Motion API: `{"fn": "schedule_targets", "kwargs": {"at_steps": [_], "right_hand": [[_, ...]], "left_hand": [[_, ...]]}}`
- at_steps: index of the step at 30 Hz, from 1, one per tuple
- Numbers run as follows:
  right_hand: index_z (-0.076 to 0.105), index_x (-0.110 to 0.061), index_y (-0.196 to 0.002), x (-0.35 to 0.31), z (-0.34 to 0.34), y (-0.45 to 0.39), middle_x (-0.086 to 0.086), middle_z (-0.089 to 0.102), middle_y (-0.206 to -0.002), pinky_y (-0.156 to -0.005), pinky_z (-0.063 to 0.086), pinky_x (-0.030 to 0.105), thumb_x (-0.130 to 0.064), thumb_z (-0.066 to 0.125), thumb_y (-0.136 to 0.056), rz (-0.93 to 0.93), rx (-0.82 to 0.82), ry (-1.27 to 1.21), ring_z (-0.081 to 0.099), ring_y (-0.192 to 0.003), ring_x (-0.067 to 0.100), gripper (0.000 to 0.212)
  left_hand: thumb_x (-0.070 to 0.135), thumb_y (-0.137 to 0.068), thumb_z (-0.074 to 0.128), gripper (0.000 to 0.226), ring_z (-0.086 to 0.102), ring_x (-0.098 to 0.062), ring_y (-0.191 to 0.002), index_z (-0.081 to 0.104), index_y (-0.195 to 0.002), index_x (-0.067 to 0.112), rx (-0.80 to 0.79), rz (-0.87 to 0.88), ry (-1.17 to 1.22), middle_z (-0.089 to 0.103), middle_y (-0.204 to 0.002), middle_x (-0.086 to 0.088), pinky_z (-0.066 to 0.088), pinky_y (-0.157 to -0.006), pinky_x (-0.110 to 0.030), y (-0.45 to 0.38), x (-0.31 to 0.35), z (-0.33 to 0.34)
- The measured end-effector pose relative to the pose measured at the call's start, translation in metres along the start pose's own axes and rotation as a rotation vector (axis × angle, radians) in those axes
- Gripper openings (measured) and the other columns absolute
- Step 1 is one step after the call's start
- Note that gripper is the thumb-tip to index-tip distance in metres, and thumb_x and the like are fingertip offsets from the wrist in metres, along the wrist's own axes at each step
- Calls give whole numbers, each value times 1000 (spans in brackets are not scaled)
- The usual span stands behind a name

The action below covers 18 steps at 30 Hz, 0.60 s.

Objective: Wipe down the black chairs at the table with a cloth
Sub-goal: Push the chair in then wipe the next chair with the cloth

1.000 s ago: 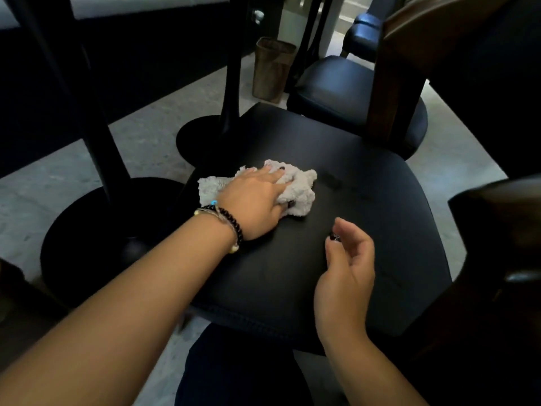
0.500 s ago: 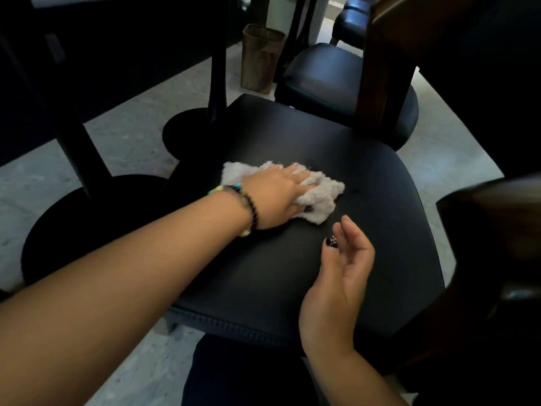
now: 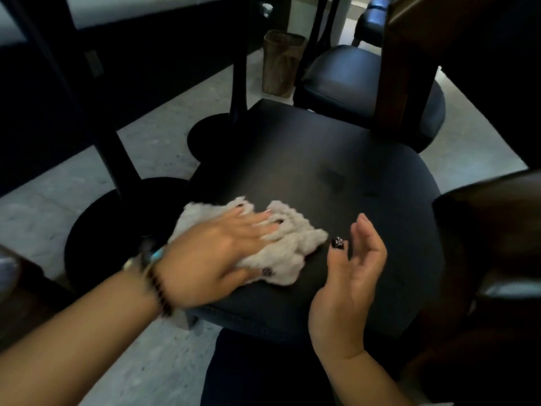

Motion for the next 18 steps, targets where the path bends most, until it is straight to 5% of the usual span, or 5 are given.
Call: {"fn": "schedule_targets", "kwargs": {"at_steps": [5, 7, 11, 14, 18], "right_hand": [[56, -22, -121, -18, 66, 19, -4, 34, -150, -115, 12, 14, -22, 47, -92, -385, -429, 472, 18, -146, 10, 31], [57, -20, -121, -12, 88, 28, -4, 35, -151, -112, 9, 8, -24, 44, -95, -399, -543, 568, 12, -147, 8, 29], [60, -22, -115, -2, 92, 25, -10, 42, -144, -103, 10, -2, -16, 50, -97, -309, -566, 527, 17, -144, 1, 21], [61, -23, -110, -3, 88, 25, -11, 46, -140, -100, 12, -3, -12, 52, -96, -298, -569, 475, 22, -142, 1, 20], [62, -21, -108, -5, 89, 25, -8, 49, -138, -100, 12, -4, -16, 50, -95, -318, -567, 442, 25, -141, 5, 19]], "left_hand": [[30, -91, 50, 53, 35, -26, -141, 45, -139, 7, 349, -392, -33, 43, -147, -6, 28, -115, -45, 73, -33, -15], [25, -93, 52, 46, 42, -23, -136, 53, -135, 6, 539, -668, 126, 50, -139, -3, 32, -113, -32, 89, -66, -21], [27, -96, 56, 19, 69, -15, -81, 71, -88, 17, 888, -1196, 816, 70, -81, 5, 50, -65, -24, 131, -127, 1], [28, -98, 54, 21, 71, -12, -71, 71, -95, 17, 895, -1319, 1042, 74, -80, 1, 53, -56, -21, 142, -132, 16], [26, -97, 54, 19, 67, -13, -83, 70, -101, 16, 1017, -1336, 755, 70, -86, 3, 53, -70, -27, 172, -101, 9]]}}
Point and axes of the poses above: each hand's wrist, its own y-axis away from the middle knuckle, its own z-axis out of the palm, x = y × z, the point moved 10 cm from there along -y, towards the middle knuckle
